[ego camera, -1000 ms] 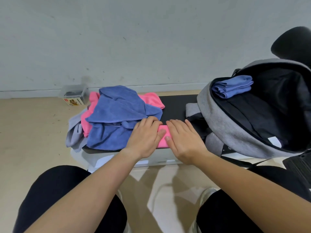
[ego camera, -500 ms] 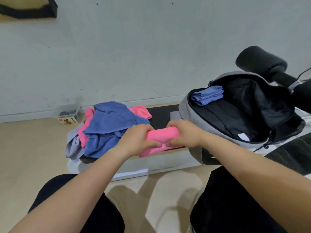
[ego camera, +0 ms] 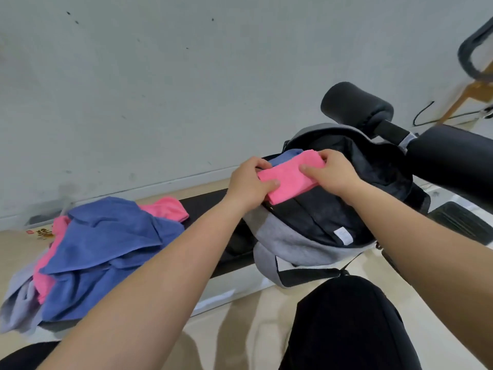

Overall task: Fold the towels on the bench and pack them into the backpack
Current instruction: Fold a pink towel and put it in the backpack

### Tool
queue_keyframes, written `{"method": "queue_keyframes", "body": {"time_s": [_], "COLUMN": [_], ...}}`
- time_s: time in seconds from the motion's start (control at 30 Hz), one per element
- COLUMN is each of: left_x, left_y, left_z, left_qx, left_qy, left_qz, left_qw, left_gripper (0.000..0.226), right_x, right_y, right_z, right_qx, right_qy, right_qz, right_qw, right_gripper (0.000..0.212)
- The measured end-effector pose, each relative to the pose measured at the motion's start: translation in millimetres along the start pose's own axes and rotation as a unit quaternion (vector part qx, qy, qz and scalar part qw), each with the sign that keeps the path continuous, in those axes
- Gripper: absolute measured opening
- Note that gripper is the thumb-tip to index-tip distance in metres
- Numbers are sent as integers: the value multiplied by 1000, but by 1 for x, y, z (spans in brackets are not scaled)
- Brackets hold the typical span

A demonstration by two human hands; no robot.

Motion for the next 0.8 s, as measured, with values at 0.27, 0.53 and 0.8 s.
{"method": "queue_keyframes", "body": {"time_s": [0.27, 0.53, 0.8], "left_x": [-93, -67, -39], "left_y": [-53, -51, -44], "left_z": [16, 10, -40], "left_qx": [-9, -69, 82], "left_qy": [-223, -322, -305], "left_qz": [-68, 33, -32], "left_qw": [972, 944, 948], "left_gripper": [26, 25, 46], "right_x": [-9, -25, -58], "right_y": [-44, -15, -3], "right_z": [53, 41, 85], "right_qx": [-51, 212, 96], "right_qy": [235, 340, 383], "right_qz": [-3, -3, -205], "right_qw": [971, 916, 896], "right_gripper": [45, 42, 79]}}
Point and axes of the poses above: each hand's wrist, its own y-axis away from the middle knuckle, its own x-axis out of the back of the hand, z = x × y, the point moved 8 cm from there along -y, towards the middle knuckle, and after that the axes turned 13 degrees about -y, right-handed, at the moved point
